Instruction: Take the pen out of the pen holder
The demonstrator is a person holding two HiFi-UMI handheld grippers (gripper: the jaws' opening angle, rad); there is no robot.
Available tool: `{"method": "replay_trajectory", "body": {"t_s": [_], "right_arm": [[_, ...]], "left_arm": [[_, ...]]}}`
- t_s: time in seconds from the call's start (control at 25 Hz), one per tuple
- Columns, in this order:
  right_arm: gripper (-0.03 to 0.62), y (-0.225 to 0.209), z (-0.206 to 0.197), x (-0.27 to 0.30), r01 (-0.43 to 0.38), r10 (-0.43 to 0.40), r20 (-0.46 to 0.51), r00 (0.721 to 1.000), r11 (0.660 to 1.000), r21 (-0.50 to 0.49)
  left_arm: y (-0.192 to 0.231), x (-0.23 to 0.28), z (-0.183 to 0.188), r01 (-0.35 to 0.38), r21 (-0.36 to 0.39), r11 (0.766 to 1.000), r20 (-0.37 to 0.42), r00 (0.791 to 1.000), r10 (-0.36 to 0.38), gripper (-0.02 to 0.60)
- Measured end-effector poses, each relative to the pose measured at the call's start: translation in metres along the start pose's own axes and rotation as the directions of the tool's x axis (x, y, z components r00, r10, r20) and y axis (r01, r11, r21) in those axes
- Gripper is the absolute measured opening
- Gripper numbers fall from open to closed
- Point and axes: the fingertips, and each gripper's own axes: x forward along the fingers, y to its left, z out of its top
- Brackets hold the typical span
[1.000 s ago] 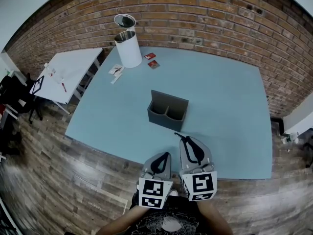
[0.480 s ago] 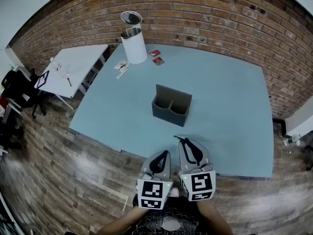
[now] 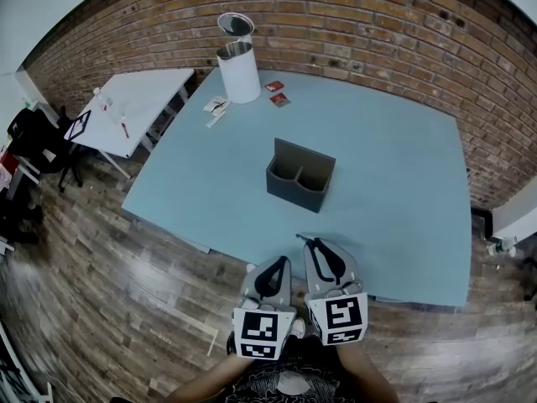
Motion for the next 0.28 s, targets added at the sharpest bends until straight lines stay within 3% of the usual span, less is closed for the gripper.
{"method": "replay_trajectory", "body": {"t_s": [0.28], "right_arm": [[0.061, 0.0018, -0.0053, -0.0047, -0.003, 0.003, -0.005, 1.000, 1.000, -0.007]], "left_arm": [[-0.0041, -0.0046, -0.0041, -0.003, -0.008, 1.000, 0.003, 1.000, 0.003, -0.001]]}}
